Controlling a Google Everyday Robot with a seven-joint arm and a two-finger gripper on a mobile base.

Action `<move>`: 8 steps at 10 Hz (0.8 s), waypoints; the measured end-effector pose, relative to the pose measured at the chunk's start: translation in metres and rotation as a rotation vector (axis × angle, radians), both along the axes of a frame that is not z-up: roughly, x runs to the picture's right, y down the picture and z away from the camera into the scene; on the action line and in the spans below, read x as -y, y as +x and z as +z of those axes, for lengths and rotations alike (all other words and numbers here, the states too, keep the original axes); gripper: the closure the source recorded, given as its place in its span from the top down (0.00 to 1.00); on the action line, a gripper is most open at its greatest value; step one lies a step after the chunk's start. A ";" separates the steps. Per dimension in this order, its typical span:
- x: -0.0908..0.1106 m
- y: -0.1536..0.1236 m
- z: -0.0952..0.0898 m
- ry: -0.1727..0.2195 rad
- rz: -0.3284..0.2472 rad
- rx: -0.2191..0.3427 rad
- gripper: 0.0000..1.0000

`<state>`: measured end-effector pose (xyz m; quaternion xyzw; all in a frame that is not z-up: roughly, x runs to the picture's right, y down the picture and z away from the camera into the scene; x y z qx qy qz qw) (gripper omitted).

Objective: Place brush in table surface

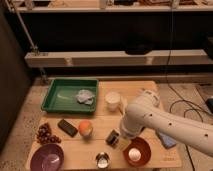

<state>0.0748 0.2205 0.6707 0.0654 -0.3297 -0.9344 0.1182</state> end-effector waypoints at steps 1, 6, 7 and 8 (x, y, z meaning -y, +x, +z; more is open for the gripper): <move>-0.002 -0.001 0.003 0.024 -0.004 -0.006 0.62; -0.006 -0.008 0.018 0.075 0.014 0.021 0.62; -0.007 -0.008 0.020 0.074 0.023 0.032 0.62; -0.011 -0.009 0.026 0.067 0.037 0.050 0.62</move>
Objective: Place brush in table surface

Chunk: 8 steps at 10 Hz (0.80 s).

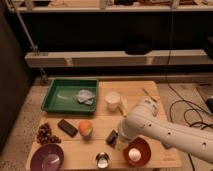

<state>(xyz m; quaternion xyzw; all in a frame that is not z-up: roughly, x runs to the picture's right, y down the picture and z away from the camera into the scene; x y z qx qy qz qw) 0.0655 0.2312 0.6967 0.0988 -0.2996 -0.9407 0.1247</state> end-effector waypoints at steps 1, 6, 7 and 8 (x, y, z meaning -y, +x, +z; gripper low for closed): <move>-0.003 0.000 0.005 -0.005 0.009 0.009 0.62; -0.016 0.004 0.029 -0.022 0.010 0.018 0.62; -0.020 0.006 0.036 -0.028 0.009 0.009 0.62; -0.025 0.008 0.042 -0.035 0.006 -0.004 0.62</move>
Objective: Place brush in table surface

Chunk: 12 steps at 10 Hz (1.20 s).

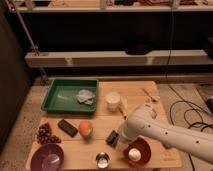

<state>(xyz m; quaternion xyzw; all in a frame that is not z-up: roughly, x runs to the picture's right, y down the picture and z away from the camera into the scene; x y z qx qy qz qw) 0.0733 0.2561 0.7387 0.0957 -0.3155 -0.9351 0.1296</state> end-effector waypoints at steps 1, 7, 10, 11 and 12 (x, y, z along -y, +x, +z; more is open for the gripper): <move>-0.002 -0.001 0.004 -0.005 -0.009 -0.009 0.62; -0.006 -0.001 0.016 -0.009 -0.024 -0.048 0.62; -0.006 -0.002 0.022 -0.012 -0.025 -0.054 0.62; -0.008 -0.004 0.025 -0.030 -0.019 -0.043 0.60; -0.009 -0.005 0.027 -0.045 -0.020 -0.029 0.54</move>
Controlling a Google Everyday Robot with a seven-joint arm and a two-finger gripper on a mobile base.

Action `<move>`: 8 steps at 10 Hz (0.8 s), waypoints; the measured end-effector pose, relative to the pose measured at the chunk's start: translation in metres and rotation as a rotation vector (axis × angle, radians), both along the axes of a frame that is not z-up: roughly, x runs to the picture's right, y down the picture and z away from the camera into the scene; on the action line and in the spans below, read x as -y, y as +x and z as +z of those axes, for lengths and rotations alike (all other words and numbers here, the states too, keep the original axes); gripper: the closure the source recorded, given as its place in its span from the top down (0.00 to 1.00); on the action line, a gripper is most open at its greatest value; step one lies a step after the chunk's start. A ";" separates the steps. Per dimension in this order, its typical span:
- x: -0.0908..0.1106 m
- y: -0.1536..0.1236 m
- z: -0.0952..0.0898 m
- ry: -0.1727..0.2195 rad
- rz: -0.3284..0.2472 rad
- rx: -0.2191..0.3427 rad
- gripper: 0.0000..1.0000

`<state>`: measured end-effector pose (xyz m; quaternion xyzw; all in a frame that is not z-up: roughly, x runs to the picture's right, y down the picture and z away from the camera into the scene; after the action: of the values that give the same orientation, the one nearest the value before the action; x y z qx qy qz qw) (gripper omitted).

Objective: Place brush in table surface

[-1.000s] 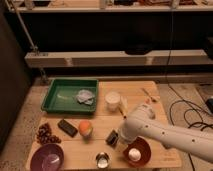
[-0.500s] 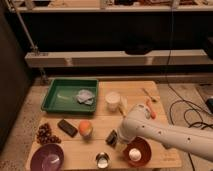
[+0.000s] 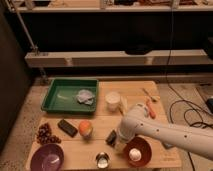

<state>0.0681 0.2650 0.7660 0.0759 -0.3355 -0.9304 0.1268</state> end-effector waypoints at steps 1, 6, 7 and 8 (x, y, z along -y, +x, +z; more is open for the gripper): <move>-0.001 -0.002 0.001 -0.008 -0.005 0.010 0.44; -0.002 -0.006 0.003 -0.050 -0.010 0.040 0.01; -0.001 -0.007 0.002 -0.061 -0.011 0.048 0.00; 0.002 -0.009 -0.001 -0.065 -0.014 0.056 0.00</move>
<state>0.0593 0.2630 0.7655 0.0954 -0.3693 -0.9174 0.1135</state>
